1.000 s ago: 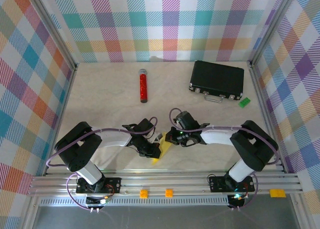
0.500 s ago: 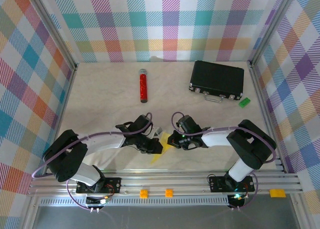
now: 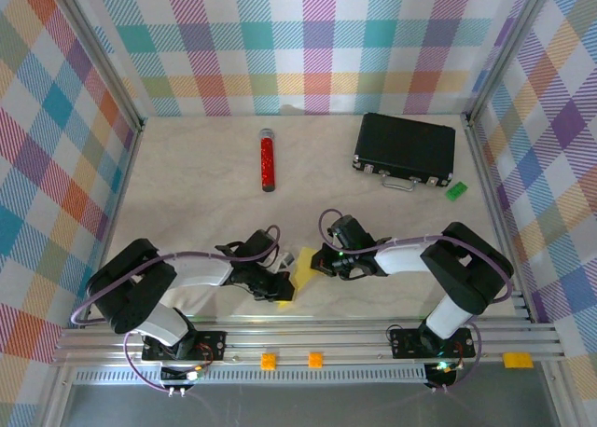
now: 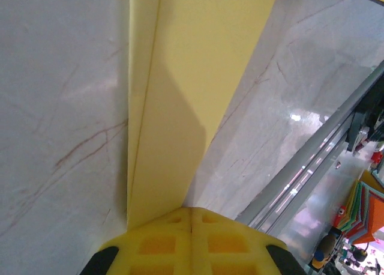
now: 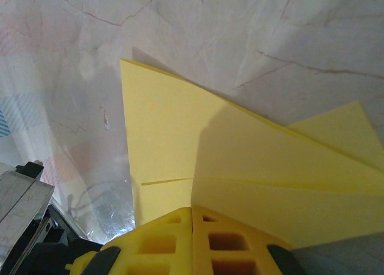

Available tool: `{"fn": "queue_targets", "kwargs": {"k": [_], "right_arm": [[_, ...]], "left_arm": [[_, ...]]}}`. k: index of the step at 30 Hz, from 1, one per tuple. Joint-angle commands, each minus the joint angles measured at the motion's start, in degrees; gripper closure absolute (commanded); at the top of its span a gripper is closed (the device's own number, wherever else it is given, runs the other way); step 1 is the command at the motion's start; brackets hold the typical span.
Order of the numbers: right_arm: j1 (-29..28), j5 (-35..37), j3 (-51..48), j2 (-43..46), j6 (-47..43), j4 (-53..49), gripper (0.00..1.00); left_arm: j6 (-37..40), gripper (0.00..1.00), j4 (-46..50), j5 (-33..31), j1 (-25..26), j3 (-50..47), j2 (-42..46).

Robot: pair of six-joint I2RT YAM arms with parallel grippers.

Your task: Fold a paper plane with a square sheet of paper (pick it up from the middle)

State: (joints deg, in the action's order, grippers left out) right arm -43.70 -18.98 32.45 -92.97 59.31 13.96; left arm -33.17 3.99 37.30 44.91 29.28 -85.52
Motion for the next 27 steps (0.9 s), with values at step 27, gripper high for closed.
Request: {"fn": "queue_targets", "kwargs": {"k": [27], "right_arm": [[-0.15, -1.66, 3.51, 0.61, -10.46, -4.16, 0.92]], "left_arm": [[-6.44, 0.95, 15.82, -6.34, -2.58, -1.76, 30.45]]}}
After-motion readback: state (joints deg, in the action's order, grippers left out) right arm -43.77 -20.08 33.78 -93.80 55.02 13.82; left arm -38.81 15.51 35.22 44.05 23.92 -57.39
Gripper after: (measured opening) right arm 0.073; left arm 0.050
